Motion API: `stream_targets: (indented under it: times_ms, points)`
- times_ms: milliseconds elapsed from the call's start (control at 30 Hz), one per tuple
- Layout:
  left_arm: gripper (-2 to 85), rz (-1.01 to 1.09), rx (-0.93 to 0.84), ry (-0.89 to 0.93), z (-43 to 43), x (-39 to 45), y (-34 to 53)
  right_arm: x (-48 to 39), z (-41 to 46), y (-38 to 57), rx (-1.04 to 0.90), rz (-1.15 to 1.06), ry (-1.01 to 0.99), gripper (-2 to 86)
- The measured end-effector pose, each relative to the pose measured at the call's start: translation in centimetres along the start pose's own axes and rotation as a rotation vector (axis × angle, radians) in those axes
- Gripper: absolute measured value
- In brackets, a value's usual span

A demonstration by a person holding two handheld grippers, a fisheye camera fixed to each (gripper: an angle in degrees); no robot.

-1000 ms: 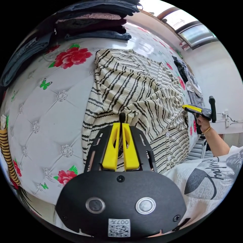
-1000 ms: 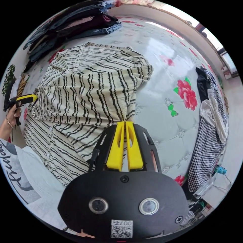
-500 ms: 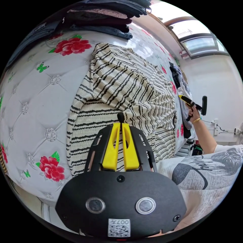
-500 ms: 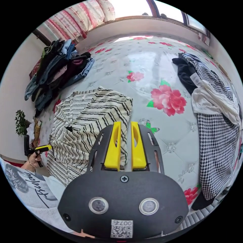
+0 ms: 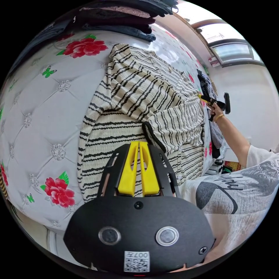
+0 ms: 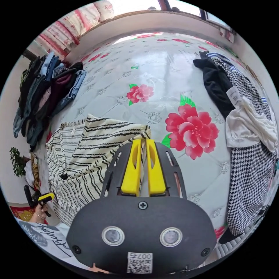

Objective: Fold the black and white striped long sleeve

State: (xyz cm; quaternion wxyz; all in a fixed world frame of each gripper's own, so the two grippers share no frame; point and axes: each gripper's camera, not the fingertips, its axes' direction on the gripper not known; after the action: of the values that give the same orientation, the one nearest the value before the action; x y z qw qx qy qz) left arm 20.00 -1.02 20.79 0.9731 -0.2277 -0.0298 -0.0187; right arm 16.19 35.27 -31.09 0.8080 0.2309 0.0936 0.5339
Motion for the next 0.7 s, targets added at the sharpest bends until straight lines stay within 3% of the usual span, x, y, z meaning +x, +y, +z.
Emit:
stream_targets:
  times_ms: [100, 167, 333, 433, 533, 567, 700]
  points:
    - [3.7, 0.012, 0.074, -0.025, -2.3, -0.3, -0.5, -0.7, -3.7, 1.5, 0.137, -0.036, 0.029, 0.7]
    - [4.5, 0.045, 0.122, -0.069, -3.6, -0.5, -1.9, -3.6, -5.3, 2.4, 0.197, -0.145, -0.068, 1.0]
    - [6.7, 0.208, 0.227, -0.172, -4.4, 0.7, -12.3, -13.5, -1.9, 3.1, 0.048, -0.435, -0.341, 2.0]
    - [7.8, 0.275, 0.185, -0.194, -2.3, 2.1, -18.6, -19.4, 1.5, 4.2, -0.074, -0.579, -0.420, 2.2]
    - [6.9, 0.299, 0.110, -0.340, 1.3, 2.7, -22.0, -23.1, 5.7, 5.1, -0.191, -0.684, -0.321, 2.0]
    - [6.8, 0.318, 0.150, -0.346, 1.2, 2.7, -22.1, -23.2, 5.8, 5.1, -0.116, -0.688, -0.300, 1.8]
    - [6.6, 0.144, 0.148, -0.223, 0.3, 0.8, -22.9, -22.3, 6.0, 2.4, -0.174, -0.609, -0.311, 2.1]
